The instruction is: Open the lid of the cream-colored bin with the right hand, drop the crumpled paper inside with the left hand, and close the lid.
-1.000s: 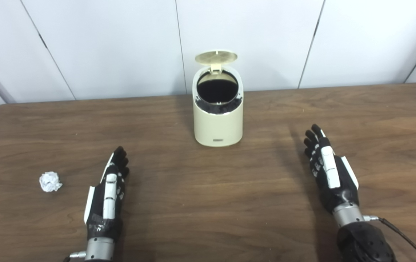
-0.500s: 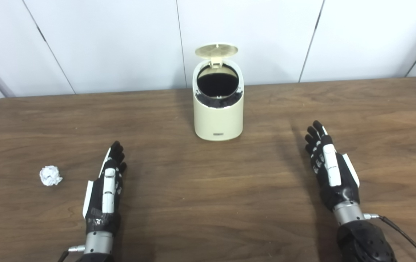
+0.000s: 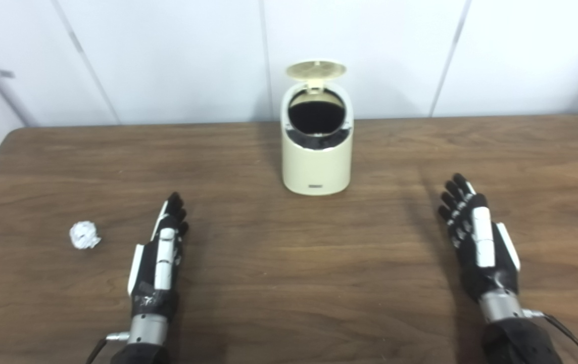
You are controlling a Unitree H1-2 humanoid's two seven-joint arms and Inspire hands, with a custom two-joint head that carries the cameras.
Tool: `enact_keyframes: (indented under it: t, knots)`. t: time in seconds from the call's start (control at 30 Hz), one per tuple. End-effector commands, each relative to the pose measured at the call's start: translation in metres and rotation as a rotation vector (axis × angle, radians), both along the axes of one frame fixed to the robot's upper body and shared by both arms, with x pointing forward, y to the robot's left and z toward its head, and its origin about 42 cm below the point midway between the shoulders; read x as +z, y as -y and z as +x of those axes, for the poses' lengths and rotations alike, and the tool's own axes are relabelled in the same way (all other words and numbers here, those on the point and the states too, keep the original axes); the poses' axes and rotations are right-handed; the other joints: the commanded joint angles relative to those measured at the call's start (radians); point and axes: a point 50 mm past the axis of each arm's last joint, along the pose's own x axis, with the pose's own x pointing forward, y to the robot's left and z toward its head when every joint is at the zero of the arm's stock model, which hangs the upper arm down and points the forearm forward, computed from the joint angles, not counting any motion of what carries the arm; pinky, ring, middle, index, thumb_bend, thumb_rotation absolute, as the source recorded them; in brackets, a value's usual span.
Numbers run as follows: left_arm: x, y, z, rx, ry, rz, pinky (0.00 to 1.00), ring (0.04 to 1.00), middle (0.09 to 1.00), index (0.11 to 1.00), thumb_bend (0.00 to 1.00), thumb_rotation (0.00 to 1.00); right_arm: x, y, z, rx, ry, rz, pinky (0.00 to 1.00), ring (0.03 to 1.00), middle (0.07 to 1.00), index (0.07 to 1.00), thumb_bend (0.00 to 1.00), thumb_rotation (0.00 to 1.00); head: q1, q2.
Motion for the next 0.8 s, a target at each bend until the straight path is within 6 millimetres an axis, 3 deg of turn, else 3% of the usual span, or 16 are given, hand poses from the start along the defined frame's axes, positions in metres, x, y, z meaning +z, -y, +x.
enact_keyframes:
  t: [0.0,0.23,0.77]
  knots:
    - [0.005,0.005,0.002,-0.005,0.055,0.014,1.00,1.000,0.994,0.999,0.49,0.97,0.005,0.007,0.001,0.002,0.053,-0.002,1.00,0.970,0.969,0.965,0.51,0.92,0.025,-0.008]
    - [-0.002,0.018,0.000,0.001,0.046,0.007,1.00,0.992,0.987,0.987,0.45,0.97,0.003,0.016,0.000,0.013,0.065,-0.011,1.00,0.977,0.971,0.979,0.47,0.94,0.122,-0.064]
    - [-0.013,0.035,-0.004,0.032,0.025,0.004,0.98,0.963,0.960,0.957,0.46,0.92,0.002,0.019,-0.006,0.019,0.047,-0.018,1.00,0.980,0.979,0.983,0.47,0.94,0.227,-0.151]
